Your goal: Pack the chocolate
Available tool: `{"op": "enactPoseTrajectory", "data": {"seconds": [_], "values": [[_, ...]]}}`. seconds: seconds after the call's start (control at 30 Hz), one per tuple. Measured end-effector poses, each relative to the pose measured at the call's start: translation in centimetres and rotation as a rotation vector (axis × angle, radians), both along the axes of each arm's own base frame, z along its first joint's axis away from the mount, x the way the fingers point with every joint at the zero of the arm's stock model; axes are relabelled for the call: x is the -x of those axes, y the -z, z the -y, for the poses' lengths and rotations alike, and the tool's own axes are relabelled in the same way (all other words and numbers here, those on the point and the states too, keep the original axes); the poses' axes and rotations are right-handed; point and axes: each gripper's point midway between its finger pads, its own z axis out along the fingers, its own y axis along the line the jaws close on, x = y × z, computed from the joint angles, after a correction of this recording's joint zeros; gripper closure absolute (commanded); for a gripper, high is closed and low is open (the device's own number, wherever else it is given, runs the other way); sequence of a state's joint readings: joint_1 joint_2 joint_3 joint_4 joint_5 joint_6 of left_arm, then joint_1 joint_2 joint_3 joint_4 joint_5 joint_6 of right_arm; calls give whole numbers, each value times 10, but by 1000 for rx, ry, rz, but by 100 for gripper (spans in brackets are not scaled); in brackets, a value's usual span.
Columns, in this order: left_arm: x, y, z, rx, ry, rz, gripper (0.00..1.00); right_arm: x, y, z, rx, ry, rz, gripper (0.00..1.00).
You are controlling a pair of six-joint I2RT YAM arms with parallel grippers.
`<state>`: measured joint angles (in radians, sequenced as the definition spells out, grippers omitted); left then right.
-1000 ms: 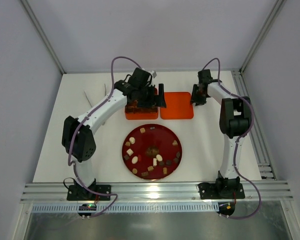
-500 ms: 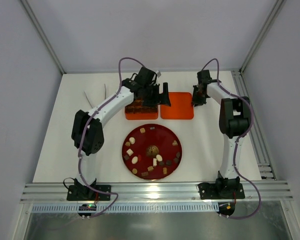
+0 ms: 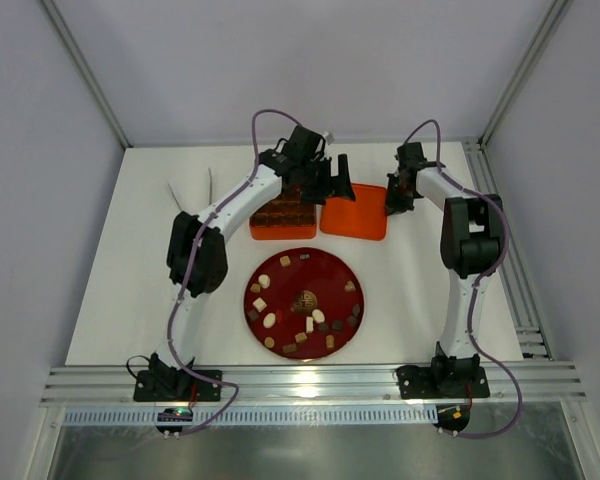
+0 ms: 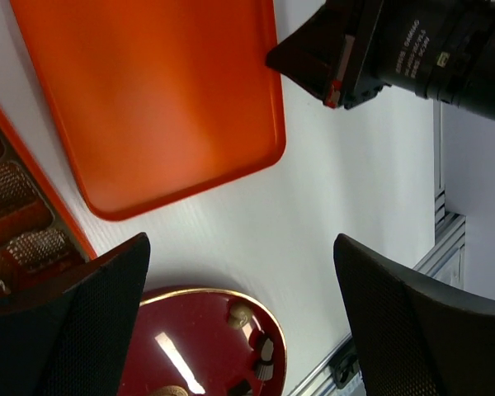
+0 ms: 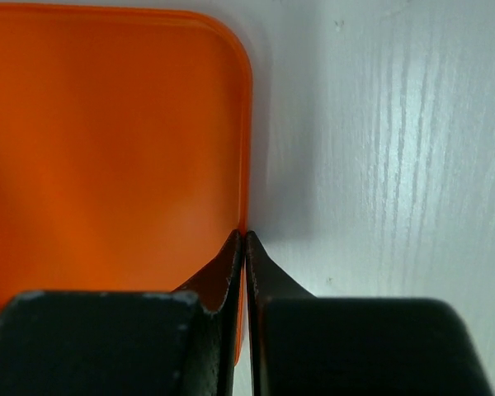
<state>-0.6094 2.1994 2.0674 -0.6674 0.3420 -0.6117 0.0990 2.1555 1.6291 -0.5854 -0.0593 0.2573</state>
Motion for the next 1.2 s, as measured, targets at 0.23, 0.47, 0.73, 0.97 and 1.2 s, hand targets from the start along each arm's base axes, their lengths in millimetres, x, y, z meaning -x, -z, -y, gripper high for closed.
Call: {"op": "enactPoseTrajectory", "data": {"seconds": [0.23, 0.47, 0.73, 0.97, 1.2], "values": [[-22, 16, 11, 11, 1, 2, 12, 25, 1, 24, -57, 51, -24, 96], [-39, 25, 12, 17, -18, 6, 13, 37, -9, 35, -88, 81, -15, 96], [-44, 53, 14, -1, -30, -25, 14, 37, -36, 44, -164, 113, 39, 96], [-47, 62, 17, 6, -45, -41, 14, 38, -48, 49, -208, 129, 64, 96], [-52, 70, 23, 35, -56, -50, 14, 46, -57, 39, -273, 112, 70, 96]]}}
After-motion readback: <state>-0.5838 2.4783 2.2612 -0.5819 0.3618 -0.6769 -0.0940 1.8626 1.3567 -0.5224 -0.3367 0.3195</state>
